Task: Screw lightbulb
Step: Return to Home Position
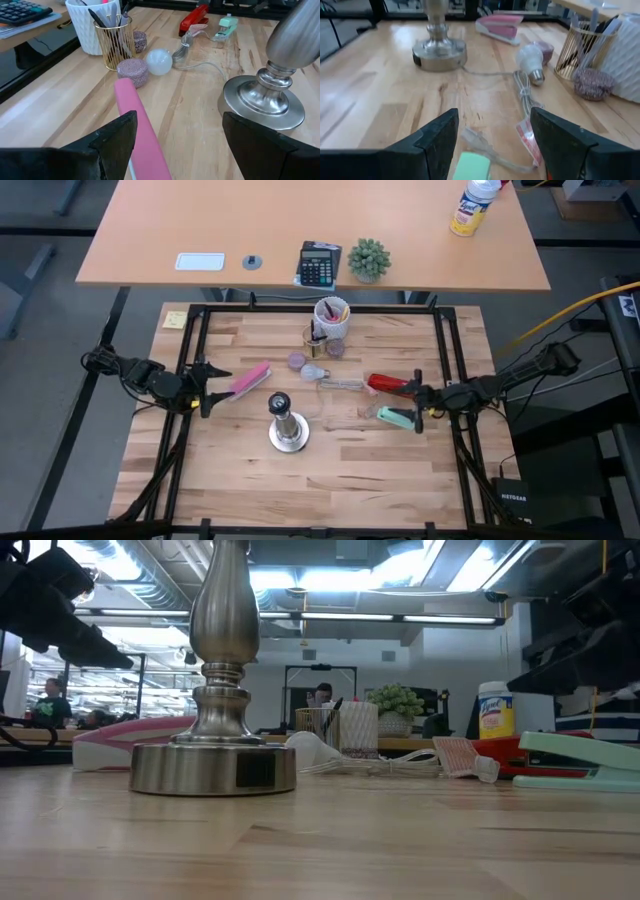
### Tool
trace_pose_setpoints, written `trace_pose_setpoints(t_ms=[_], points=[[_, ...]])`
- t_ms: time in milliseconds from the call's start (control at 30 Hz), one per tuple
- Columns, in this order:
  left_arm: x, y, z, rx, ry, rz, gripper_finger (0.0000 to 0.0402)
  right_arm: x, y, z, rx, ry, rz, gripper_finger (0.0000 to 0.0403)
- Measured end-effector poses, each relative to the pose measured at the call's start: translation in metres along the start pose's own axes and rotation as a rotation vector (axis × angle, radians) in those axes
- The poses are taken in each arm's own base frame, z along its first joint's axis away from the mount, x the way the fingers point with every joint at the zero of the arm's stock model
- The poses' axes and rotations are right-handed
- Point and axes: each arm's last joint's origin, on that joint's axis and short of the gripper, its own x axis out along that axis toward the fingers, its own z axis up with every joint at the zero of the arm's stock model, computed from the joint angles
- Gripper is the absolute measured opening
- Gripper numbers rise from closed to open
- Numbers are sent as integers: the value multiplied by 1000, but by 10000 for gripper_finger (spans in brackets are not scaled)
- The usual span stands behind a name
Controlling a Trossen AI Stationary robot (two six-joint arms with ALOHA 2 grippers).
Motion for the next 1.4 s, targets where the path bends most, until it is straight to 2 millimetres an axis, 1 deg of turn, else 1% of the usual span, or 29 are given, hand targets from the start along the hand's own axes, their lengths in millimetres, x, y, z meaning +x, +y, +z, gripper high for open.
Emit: trace_pose_setpoints(t_ms=[133,433,567,867,1133,1400], points=[[0,0,0,0,0,0,285,-3,-1,4,22,-51,5,253],[0,0,0,0,0,0,285,-17,-6,19,102,-235,24,253],[0,0,0,-1,0,0,285,-21,-7,22,123,-284,29,253],[0,0,0,-1,0,0,285,-28,-9,27,157,-362,37,253],[0,0,0,-1,-1,0,285,-28,-10,28,163,-378,36,253],[0,0,0,-1,0,0,285,-25,-23,28,172,-376,-85,253]])
